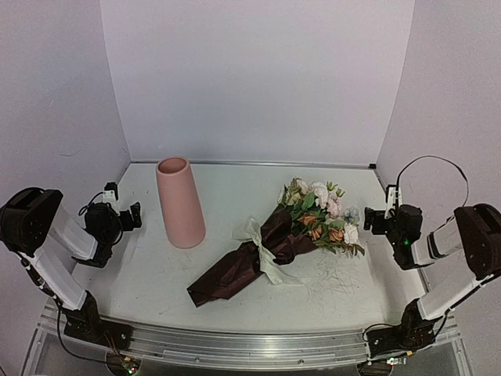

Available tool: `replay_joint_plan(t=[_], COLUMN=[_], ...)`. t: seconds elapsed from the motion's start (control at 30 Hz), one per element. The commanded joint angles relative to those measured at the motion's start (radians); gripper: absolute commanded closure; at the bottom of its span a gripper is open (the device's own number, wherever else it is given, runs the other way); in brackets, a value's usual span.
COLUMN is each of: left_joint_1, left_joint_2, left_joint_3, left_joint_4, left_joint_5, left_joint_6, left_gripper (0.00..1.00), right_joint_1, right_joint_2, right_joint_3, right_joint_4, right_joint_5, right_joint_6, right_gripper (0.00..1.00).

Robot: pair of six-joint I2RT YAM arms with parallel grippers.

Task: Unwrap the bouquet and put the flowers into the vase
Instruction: Move the vase to the center of the board.

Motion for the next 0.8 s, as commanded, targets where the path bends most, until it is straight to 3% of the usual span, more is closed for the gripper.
replay_joint_plan(t=[0.0, 0.23, 0.43, 0.6, 0.77], left_joint_1=[0.003, 0.003, 0.003, 0.004, 0.004], left_joint_2=[-0.156, -0.407, -0.547, -0.650, -0.674], left_joint_3=[-0.006, -0.031, 0.022, -0.017, 0.006], left_joint_4=[-0.047, -0.190, -0.445, -0.497, -0.536], left_joint_5=[0.010, -0.030, -0.032, 0.032, 0.300], left_joint_6=[0.004, -0.142, -0.260, -0.465, -0.526], left_gripper=[0.00, 0.00, 0.00, 0.00, 0.00], right_joint_1=[-0.003, -0.003, -0.003, -0.003, -0.001], right_joint_2=[-0.123, -0.274, -0.328, -0.373, -0.408], right_joint_3=[0.033, 0.167, 0.303, 0.349, 0.380], right_joint_4=[-0.036, -0.430, -0.752, -0.859, -1.016], right_joint_5=[0.057, 0.145, 0.263, 0.043, -0.066], right_joint_6=[0.056, 0.200, 0.397, 0.418, 0.524], right_gripper=[0.02, 0.02, 0.02, 0.02, 0.02])
